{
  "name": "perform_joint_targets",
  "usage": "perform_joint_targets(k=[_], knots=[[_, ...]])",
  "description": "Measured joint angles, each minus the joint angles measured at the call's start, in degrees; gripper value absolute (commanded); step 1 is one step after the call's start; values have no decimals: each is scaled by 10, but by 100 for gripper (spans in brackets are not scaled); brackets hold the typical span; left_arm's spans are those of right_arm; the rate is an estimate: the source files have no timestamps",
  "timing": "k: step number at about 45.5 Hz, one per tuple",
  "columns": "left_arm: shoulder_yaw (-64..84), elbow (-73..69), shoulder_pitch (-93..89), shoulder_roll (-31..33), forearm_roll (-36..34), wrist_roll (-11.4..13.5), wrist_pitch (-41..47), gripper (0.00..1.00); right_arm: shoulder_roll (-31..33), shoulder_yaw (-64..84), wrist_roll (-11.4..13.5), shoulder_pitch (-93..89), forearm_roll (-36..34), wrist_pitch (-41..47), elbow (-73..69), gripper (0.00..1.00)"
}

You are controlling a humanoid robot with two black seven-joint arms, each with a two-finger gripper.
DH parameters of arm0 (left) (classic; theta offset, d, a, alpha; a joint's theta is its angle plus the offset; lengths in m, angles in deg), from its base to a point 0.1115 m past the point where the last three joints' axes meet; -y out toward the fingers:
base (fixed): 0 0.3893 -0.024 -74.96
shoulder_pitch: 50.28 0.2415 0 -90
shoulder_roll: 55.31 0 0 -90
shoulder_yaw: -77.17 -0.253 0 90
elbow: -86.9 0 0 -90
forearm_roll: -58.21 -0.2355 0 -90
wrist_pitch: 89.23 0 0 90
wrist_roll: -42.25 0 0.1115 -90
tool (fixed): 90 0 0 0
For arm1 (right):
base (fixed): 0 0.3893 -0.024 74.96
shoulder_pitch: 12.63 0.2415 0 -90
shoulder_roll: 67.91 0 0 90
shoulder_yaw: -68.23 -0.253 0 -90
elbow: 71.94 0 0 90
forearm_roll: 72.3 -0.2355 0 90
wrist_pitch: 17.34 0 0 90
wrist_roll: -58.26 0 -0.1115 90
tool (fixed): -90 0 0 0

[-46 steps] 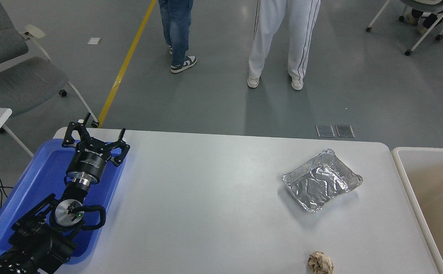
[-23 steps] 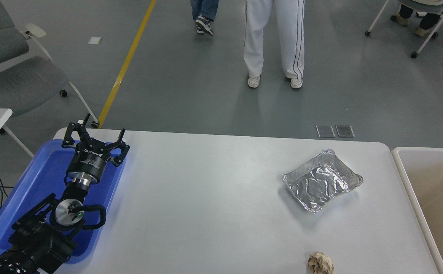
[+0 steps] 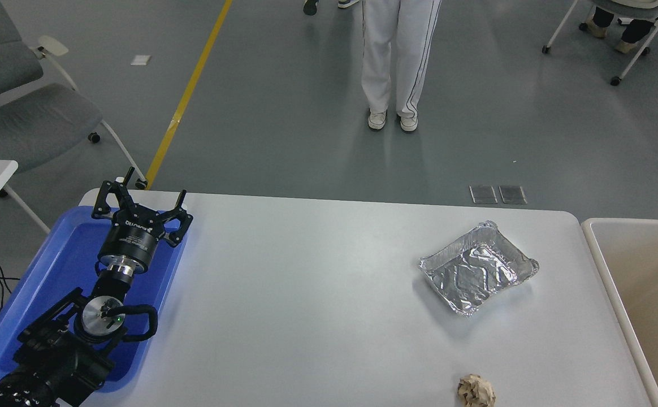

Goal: Pick up paper cup place in dustbin

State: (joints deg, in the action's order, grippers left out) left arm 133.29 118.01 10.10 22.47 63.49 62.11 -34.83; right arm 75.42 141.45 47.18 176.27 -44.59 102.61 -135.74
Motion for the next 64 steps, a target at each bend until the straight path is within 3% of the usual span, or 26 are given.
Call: perform_joint_targets(k=[10, 20, 64], knots=[[0, 0, 0, 0, 0, 0, 0, 100, -55, 25, 0, 54, 2, 93, -4, 100], [0, 0, 0, 0, 0, 0, 0, 100, -108, 44, 0, 122, 0, 130, -17, 100], [0, 0, 0, 0, 0, 0, 0, 100, -262, 92, -1, 346, -2, 150, -80, 100]])
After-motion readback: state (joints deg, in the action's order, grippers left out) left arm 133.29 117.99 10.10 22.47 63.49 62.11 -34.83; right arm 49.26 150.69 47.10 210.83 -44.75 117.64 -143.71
